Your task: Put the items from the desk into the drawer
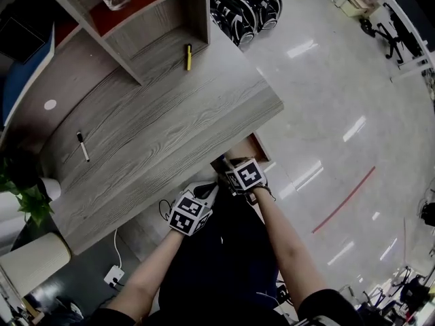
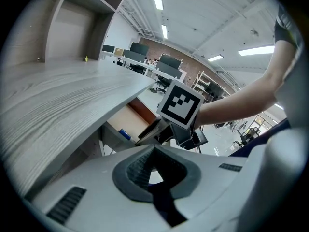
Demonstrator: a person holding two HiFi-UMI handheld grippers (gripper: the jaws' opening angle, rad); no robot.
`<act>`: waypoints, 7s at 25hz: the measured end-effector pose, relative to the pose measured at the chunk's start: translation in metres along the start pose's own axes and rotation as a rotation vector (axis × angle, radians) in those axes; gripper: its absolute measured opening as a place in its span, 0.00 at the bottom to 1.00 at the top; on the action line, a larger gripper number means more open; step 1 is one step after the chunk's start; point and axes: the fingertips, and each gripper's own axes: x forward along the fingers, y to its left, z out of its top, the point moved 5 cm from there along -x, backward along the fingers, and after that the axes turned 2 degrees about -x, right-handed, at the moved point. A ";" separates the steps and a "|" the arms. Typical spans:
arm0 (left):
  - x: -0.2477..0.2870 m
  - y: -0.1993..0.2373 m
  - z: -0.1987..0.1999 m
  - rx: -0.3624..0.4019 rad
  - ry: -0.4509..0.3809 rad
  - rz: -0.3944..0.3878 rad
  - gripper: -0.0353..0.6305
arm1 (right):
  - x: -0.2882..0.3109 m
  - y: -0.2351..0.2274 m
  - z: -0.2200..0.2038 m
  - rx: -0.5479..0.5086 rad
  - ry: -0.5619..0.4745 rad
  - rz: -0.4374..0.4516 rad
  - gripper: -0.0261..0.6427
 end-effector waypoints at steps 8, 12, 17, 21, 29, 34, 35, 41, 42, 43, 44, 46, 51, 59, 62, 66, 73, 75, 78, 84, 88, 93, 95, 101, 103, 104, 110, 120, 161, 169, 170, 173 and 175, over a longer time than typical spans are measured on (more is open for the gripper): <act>-0.012 -0.008 0.031 -0.015 -0.066 0.001 0.06 | -0.050 0.001 0.005 0.038 -0.088 0.009 0.26; -0.020 -0.018 0.056 -0.009 -0.122 -0.008 0.06 | -0.088 0.008 0.010 0.038 -0.151 0.007 0.26; -0.034 -0.024 0.086 -0.020 -0.200 0.026 0.06 | -0.137 0.019 0.026 0.041 -0.314 -0.003 0.18; -0.050 -0.015 0.111 -0.042 -0.292 0.078 0.06 | -0.169 0.025 0.050 0.009 -0.445 -0.027 0.03; -0.073 -0.017 0.156 -0.066 -0.475 0.117 0.06 | -0.214 0.042 0.106 -0.016 -0.641 -0.013 0.03; -0.080 -0.014 0.171 -0.040 -0.538 0.154 0.06 | -0.216 0.049 0.115 -0.082 -0.677 -0.026 0.03; -0.081 -0.014 0.172 -0.039 -0.547 0.162 0.07 | -0.215 0.049 0.115 -0.088 -0.676 -0.023 0.03; -0.079 -0.015 0.165 -0.056 -0.543 0.194 0.07 | -0.208 0.047 0.110 -0.084 -0.652 0.000 0.03; -0.078 -0.014 0.164 -0.062 -0.535 0.200 0.06 | -0.208 0.046 0.110 -0.081 -0.649 0.002 0.03; -0.078 -0.014 0.162 -0.069 -0.529 0.210 0.06 | -0.207 0.045 0.110 -0.080 -0.648 0.002 0.03; -0.077 -0.013 0.161 -0.077 -0.524 0.222 0.06 | -0.207 0.045 0.111 -0.082 -0.649 0.000 0.03; -0.077 -0.011 0.158 -0.093 -0.522 0.246 0.06 | -0.208 0.044 0.113 -0.090 -0.653 -0.004 0.03; -0.083 -0.010 0.149 -0.123 -0.537 0.297 0.06 | -0.201 0.044 0.115 -0.073 -0.641 0.020 0.03; -0.110 0.012 0.119 -0.221 -0.526 0.381 0.06 | -0.176 0.075 0.131 -0.071 -0.607 0.052 0.03; -0.126 0.026 0.112 -0.232 -0.520 0.405 0.06 | -0.166 0.093 0.136 -0.077 -0.600 0.054 0.03; -0.156 0.045 0.102 -0.243 -0.497 0.435 0.06 | -0.154 0.124 0.149 -0.069 -0.575 0.084 0.03; -0.219 0.089 0.065 -0.288 -0.481 0.484 0.06 | -0.112 0.198 0.192 -0.059 -0.546 0.148 0.03; -0.237 0.102 0.052 -0.298 -0.484 0.501 0.06 | -0.098 0.219 0.205 -0.070 -0.539 0.157 0.03; -0.263 0.128 0.031 -0.318 -0.492 0.525 0.06 | -0.071 0.250 0.223 -0.094 -0.523 0.163 0.03; -0.309 0.171 0.003 -0.327 -0.511 0.571 0.06 | -0.028 0.307 0.254 -0.105 -0.501 0.188 0.03; -0.331 0.193 -0.010 -0.322 -0.525 0.595 0.06 | -0.003 0.335 0.276 -0.130 -0.500 0.182 0.03; -0.348 0.216 -0.024 -0.319 -0.530 0.617 0.06 | 0.039 0.356 0.303 -0.162 -0.478 0.162 0.03; -0.352 0.221 -0.028 -0.320 -0.531 0.618 0.06 | 0.053 0.361 0.312 -0.169 -0.471 0.153 0.03; -0.365 0.235 -0.041 -0.351 -0.558 0.622 0.06 | 0.100 0.372 0.328 -0.188 -0.405 0.108 0.08; -0.366 0.236 -0.044 -0.360 -0.565 0.616 0.07 | 0.114 0.372 0.331 -0.190 -0.389 0.085 0.10; -0.366 0.235 -0.046 -0.363 -0.564 0.617 0.06 | 0.120 0.371 0.332 -0.194 -0.380 0.073 0.12; -0.367 0.236 -0.062 -0.408 -0.564 0.615 0.06 | 0.148 0.366 0.343 -0.199 -0.344 0.016 0.16; -0.371 0.239 -0.073 -0.452 -0.584 0.620 0.06 | 0.171 0.363 0.348 -0.249 -0.302 -0.104 0.17; -0.308 0.202 -0.010 -0.253 -0.507 0.397 0.06 | 0.062 0.286 0.332 -0.170 -0.465 -0.224 0.15; -0.270 0.165 0.025 -0.168 -0.470 0.296 0.06 | 0.005 0.235 0.301 -0.076 -0.503 -0.299 0.15; -0.264 0.160 0.030 -0.157 -0.464 0.283 0.06 | -0.001 0.228 0.296 -0.063 -0.506 -0.308 0.15; -0.247 0.143 0.042 -0.124 -0.445 0.245 0.07 | -0.020 0.206 0.281 -0.021 -0.516 -0.335 0.15; -0.234 0.133 0.049 -0.106 -0.431 0.220 0.06 | -0.032 0.190 0.271 0.003 -0.522 -0.356 0.15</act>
